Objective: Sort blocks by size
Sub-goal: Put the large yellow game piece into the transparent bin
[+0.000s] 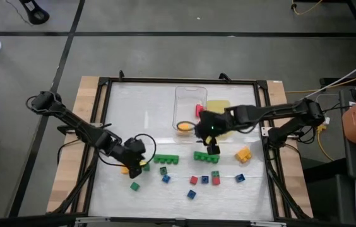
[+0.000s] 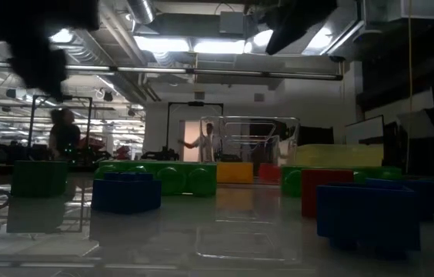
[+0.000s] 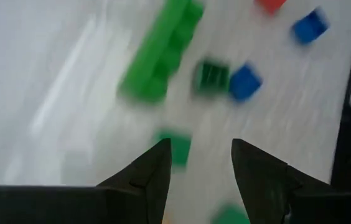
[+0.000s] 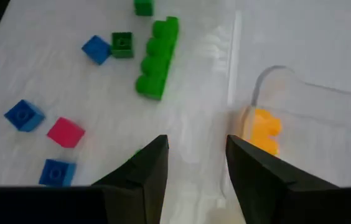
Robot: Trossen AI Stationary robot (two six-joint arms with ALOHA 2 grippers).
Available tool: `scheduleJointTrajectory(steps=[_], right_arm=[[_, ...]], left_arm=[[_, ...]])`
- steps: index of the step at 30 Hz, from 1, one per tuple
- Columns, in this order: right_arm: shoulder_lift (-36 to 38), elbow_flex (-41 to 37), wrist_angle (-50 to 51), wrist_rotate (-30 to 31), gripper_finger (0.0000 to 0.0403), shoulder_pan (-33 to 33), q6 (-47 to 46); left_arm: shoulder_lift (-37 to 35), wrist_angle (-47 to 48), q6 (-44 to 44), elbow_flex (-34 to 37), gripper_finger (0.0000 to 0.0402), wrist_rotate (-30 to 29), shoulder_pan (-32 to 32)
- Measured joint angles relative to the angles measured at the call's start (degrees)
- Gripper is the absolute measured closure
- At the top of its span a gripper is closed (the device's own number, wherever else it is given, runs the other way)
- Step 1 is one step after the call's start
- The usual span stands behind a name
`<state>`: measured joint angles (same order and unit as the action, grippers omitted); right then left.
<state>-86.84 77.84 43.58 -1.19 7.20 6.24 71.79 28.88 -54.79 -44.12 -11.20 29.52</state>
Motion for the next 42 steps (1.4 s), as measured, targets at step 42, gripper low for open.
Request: scheduleJointTrajectory(steps=[42], right_arm=[[-5.24,-0.02,-3.02,6.16,0.024,11.58,-1.51]], left_arm=[[0.04,4.53,-36.35,9.38,0.0247,10.6,9.13]])
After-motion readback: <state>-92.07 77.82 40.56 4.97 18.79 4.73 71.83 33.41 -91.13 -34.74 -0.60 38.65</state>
